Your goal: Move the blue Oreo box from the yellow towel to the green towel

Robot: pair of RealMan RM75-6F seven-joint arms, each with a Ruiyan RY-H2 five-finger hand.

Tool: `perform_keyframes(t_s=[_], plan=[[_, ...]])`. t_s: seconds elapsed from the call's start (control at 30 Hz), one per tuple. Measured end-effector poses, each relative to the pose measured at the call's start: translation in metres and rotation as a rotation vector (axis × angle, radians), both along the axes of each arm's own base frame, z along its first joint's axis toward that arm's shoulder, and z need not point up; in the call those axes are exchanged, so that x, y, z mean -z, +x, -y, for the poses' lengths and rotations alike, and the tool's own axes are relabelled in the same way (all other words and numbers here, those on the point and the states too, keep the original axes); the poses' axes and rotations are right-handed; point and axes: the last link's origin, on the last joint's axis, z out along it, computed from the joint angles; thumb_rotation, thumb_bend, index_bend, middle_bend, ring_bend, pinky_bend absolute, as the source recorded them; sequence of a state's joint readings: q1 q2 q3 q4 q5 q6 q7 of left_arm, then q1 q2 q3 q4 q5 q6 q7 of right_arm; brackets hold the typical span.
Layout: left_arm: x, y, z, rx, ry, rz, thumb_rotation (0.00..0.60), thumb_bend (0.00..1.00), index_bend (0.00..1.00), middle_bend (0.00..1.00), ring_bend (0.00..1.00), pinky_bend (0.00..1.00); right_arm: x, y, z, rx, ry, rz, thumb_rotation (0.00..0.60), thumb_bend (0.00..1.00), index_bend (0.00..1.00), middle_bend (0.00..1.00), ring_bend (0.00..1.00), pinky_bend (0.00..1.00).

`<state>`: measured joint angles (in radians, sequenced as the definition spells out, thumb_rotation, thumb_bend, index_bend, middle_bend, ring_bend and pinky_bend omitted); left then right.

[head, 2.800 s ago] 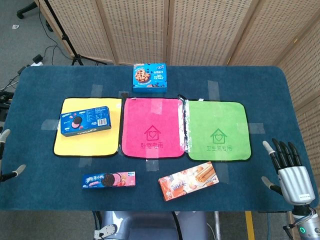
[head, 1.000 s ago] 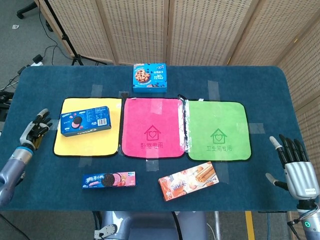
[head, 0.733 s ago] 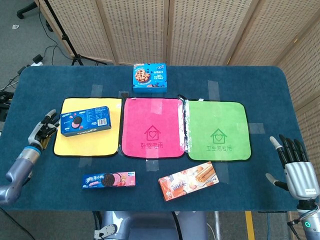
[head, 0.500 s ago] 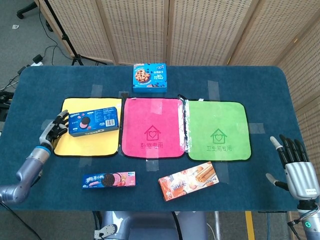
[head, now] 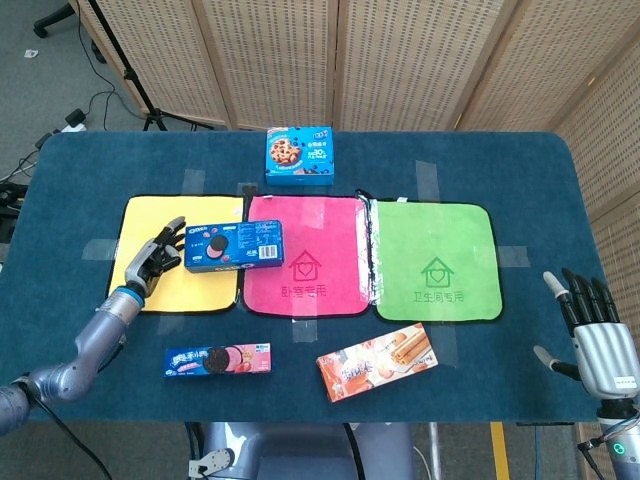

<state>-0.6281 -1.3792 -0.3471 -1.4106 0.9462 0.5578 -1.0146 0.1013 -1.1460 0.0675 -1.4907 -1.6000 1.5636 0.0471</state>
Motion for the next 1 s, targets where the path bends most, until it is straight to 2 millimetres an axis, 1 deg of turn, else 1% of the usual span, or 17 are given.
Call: perform_keyframes(t_s=[0.07,0.1,0.27,0.5,0.63,0.73,0.77,0.8,0.87,0.9,0.93,0.97,1.0], plan=[[0.005,0.011,-0.001,0.021,-0.007,-0.006,0.6,1.0,0.0,0.0,0.0,0.0,-0.001,0.0,0.0,-0.001,-0.002,0.005,0.6,0.0,0.0,0.0,0.0,0.0],[0.01,0.02,-0.002,0.042,-0.015,-0.01,0.6,1.0,0.0,0.0,0.0,0.0,-0.002,0.0,0.0,0.001,-0.003,0.008,0.6,0.0,0.0,0.0,0.0,0.0],[0.03,0.051,-0.003,0.09,-0.036,-0.025,0.6,1.0,0.0,0.0,0.0,0.0,-0.004,-0.003,0.003,0.013,-0.005,0.021,0.6,0.0,0.0,0.0,0.0,0.0],[0.058,0.099,-0.001,0.16,-0.071,-0.051,0.6,1.0,0.0,0.0,0.0,0.0,-0.007,-0.006,0.005,0.022,-0.007,0.031,0.6,0.0,0.0,0.0,0.0,0.0],[0.069,0.118,0.002,0.187,-0.083,-0.059,0.6,1.0,0.0,0.0,0.0,0.0,-0.008,-0.007,0.005,0.026,-0.008,0.033,0.6,0.0,0.0,0.0,0.0,0.0],[0.072,0.126,0.003,0.199,-0.078,-0.066,0.6,1.0,0.0,0.0,0.0,0.0,-0.008,-0.007,0.006,0.028,-0.009,0.034,0.6,0.0,0.0,0.0,0.0,0.0],[0.072,0.127,0.003,0.2,-0.073,-0.071,0.6,0.98,0.0,0.0,0.0,0.0,-0.008,-0.008,0.006,0.029,-0.01,0.034,0.6,0.0,0.0,0.0,0.0,0.0],[0.072,0.127,0.003,0.201,-0.061,-0.077,0.6,0.9,0.0,0.0,0.0,0.0,-0.008,-0.008,0.006,0.03,-0.01,0.034,0.6,0.0,0.0,0.0,0.0,0.0],[0.069,0.126,0.002,0.204,-0.029,-0.096,0.6,0.64,0.0,0.0,0.0,0.0,-0.009,-0.009,0.006,0.033,-0.011,0.033,0.6,0.0,0.0,0.0,0.0,0.0],[0.066,0.124,0.002,0.208,0.004,-0.118,0.6,0.45,0.0,0.0,0.0,0.0,-0.009,-0.009,0.006,0.035,-0.011,0.033,0.6,0.0,0.0,0.0,0.0,0.0],[0.063,0.122,0.001,0.213,0.034,-0.138,0.6,0.33,0.0,0.0,0.0,0.0,-0.009,-0.01,0.006,0.035,-0.011,0.032,0.6,0.0,0.0,0.0,0.0,0.0],[0.059,0.119,0.001,0.219,0.069,-0.164,0.6,0.17,0.0,0.0,0.0,0.0,-0.008,-0.01,0.006,0.036,-0.01,0.032,0.6,0.0,0.0,0.0,0.0,0.0],[0.051,0.114,0.0,0.23,0.123,-0.21,0.6,0.06,0.0,0.0,0.0,0.0,-0.008,-0.01,0.006,0.036,-0.009,0.03,0.6,0.0,0.0,0.0,0.0,0.0]])
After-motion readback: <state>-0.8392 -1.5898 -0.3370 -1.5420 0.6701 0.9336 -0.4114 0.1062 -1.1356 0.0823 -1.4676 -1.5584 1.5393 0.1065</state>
